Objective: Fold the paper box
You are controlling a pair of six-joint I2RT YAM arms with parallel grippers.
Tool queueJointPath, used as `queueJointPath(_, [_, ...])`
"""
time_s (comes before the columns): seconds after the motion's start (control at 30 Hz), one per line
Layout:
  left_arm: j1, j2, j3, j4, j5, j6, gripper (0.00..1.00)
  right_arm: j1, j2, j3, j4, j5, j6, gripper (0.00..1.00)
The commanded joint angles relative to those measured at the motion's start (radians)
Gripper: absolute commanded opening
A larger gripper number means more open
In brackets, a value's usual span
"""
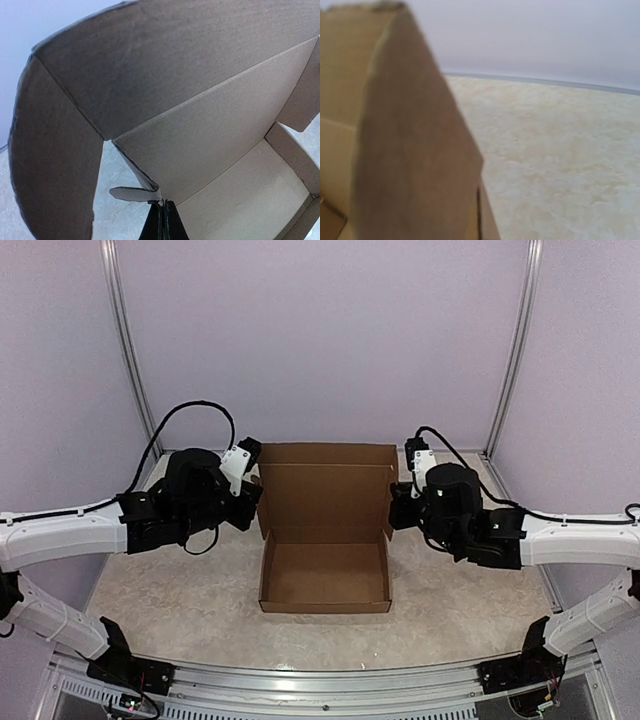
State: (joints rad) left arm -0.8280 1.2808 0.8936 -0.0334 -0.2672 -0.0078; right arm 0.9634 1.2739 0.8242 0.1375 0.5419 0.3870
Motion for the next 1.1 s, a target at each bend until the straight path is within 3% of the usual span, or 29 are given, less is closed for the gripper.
queueJointPath(0.0, [-0.083,0.007,-0.039,0.048,-0.074,-0.041,0.00,0.060,0.026,-0.008,0.127,0.121,0.068,0.00])
queueJointPath(0.57, [-0.185,0.019,-0.060,0.088,-0.267,-0.232,0.00,0.163,0.064,-0.050,0.167,0.295,0.142,0.00])
queueJointPath(1.07, [-0.318,0.080,-0.080,0.101,-0.363,-0.212,0.00,0.226,0.100,-0.073,0.200,0.390,0.207,0.00])
